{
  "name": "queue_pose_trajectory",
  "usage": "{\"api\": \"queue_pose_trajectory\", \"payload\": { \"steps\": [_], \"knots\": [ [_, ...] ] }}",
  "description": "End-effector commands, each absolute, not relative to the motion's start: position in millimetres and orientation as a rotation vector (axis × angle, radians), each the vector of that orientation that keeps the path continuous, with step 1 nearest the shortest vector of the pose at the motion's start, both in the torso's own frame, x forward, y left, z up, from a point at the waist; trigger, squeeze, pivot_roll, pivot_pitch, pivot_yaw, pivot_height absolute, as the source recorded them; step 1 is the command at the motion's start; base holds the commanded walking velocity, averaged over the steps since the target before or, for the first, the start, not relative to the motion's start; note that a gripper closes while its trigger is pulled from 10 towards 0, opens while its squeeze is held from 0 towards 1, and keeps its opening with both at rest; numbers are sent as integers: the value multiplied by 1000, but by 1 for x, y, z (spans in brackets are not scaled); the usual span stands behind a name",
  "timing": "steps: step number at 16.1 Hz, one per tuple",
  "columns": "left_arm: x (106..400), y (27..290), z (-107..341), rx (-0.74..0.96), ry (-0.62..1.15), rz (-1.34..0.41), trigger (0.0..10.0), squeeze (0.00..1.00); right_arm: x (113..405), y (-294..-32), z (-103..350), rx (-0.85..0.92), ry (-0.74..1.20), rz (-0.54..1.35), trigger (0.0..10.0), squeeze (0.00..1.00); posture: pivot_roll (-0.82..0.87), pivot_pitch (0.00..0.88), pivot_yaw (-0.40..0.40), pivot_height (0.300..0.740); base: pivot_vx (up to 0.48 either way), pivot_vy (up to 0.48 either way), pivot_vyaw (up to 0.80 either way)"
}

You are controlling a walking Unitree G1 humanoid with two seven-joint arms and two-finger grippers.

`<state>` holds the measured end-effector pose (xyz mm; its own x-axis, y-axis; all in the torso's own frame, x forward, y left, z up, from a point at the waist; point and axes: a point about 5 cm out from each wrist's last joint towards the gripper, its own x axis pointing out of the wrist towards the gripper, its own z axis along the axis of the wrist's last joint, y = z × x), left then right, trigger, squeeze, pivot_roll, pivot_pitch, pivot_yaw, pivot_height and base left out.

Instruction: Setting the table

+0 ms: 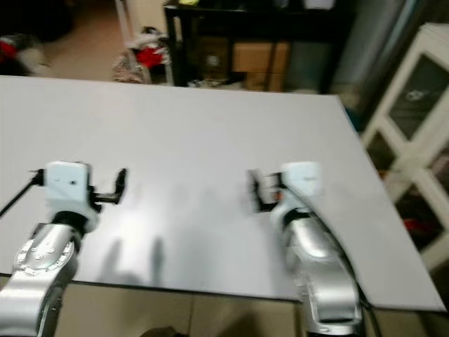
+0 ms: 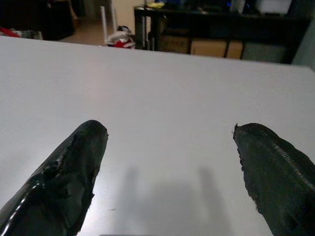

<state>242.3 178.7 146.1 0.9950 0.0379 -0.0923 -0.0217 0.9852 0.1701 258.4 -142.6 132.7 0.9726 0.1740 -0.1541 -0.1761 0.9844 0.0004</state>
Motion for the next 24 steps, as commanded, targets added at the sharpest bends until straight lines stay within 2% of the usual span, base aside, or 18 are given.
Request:
{"api": "queue_pose_trajectory", "payload": {
  "steps": [1, 7, 11, 15, 24],
  "knots": [
    [242, 178, 148, 177, 91, 33, 10000, 0, 260, -145, 135, -22, 144, 183, 10000, 0, 103, 0, 18, 740, 0, 330, 450],
    [242, 179, 150, 181, 85, 40, 10000, 0, 265, -144, 137, -20, 133, 157, 10000, 0, 109, 0, 13, 740, 0, 333, 766],
    [241, 182, 150, 186, 93, 46, 10000, 0, 266, -146, 138, -10, 126, 126, 10000, 0, 115, 0, 22, 740, 0, 328, 0],
    [238, 185, 149, 200, 101, 48, 10000, 0, 263, -140, 134, 0, 137, 181, 10000, 0, 121, 0, 26, 740, 0, 327, 0],
    [237, 186, 152, 218, 105, 32, 10000, 0, 265, -134, 134, 33, 124, 218, 10000, 0, 125, 0, 39, 740, 0, 310, 800]
  ]
}}
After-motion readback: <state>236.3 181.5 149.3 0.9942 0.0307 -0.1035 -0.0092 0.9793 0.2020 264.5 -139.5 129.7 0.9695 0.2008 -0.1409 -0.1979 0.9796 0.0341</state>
